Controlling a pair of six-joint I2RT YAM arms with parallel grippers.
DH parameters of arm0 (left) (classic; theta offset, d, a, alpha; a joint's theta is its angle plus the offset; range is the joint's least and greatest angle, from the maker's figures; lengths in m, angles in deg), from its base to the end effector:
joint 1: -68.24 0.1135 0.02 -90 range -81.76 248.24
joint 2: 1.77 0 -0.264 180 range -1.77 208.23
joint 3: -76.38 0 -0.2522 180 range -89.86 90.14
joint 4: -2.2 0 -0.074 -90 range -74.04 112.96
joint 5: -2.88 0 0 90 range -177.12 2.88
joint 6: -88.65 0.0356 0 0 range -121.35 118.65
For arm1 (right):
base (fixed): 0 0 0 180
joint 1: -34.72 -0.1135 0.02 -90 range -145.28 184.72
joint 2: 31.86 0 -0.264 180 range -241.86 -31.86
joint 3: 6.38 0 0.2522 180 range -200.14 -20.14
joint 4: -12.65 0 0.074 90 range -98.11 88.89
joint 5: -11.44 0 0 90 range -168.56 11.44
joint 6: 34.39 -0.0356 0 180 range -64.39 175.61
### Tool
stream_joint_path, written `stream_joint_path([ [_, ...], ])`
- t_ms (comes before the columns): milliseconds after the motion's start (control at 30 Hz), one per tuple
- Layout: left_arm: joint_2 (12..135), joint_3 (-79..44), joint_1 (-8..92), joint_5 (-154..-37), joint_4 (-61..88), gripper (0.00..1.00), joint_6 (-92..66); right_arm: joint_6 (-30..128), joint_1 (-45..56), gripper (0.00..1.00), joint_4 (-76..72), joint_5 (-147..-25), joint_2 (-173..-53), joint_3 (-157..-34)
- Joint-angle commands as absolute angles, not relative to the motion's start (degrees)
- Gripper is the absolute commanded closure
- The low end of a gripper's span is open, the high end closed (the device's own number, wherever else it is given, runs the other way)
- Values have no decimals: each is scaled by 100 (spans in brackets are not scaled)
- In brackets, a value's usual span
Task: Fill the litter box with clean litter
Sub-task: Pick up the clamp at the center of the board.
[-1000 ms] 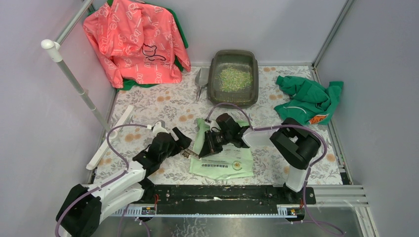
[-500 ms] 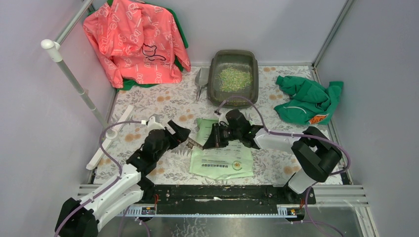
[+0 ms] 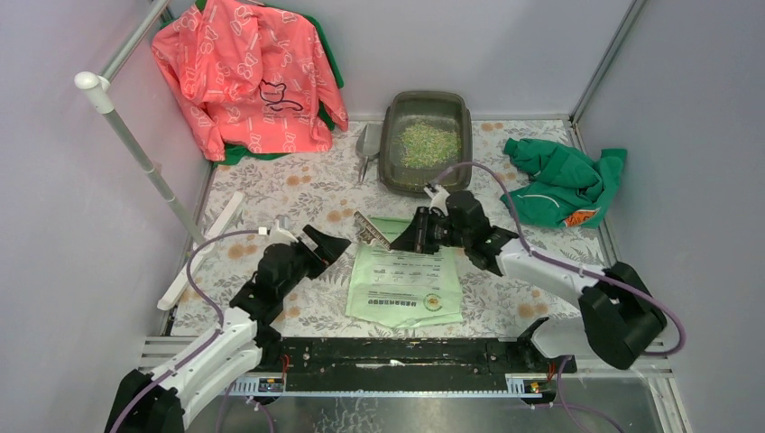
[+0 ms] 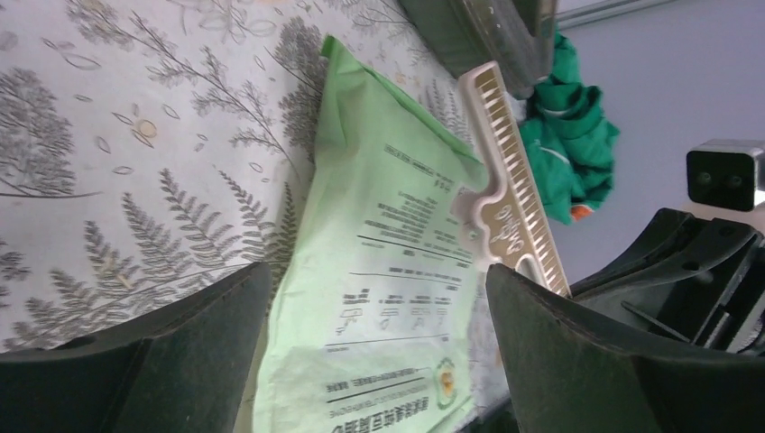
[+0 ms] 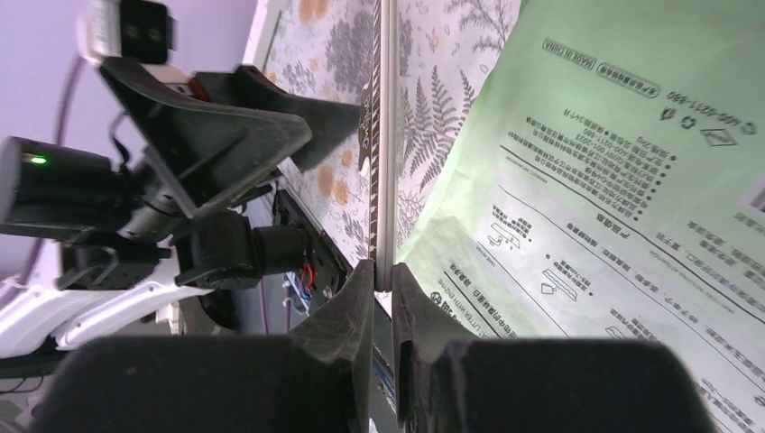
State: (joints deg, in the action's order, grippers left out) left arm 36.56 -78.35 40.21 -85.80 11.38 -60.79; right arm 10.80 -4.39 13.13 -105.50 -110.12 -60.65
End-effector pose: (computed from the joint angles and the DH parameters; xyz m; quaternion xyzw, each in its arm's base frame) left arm 0.1416 -0.0745 0.1788 -0.2309 0.7974 -0.3784 0.4094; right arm 0.2177 0.1978 0.2273 -0.0871 0.8187 0.5013 0.2662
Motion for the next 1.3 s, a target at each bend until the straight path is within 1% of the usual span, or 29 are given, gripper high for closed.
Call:
stream_joint_path([
  [0,3949,-8319,4321,-9695,-825,3,-6955,817,-221,100,1453,-10381,-10431,-5930],
  [133,4694,-8846,4590,-10341,-3062,1,-7845,589,-132,100,1587,-10397,-10223,-5800],
  [300,6005,-9216,4652,-10642,-5568,1,-8706,167,-112,100,2227,-10553,-10274,-5556],
  [500,7370,-9299,4647,-10733,-7576,1,-9413,-309,-99,100,3090,-10756,-10575,-5336],
  [567,7584,-9236,4643,-10752,-7608,1,-9426,-438,-103,100,3317,-10781,-10666,-5293],
  [733,7548,-9290,4651,-10602,-7585,1,-9338,-558,-108,100,3557,-10776,-10792,-5277],
  [1267,8046,-9110,4642,-10466,-7623,2,-9250,-1082,-108,100,4364,-11102,-10981,-5122],
])
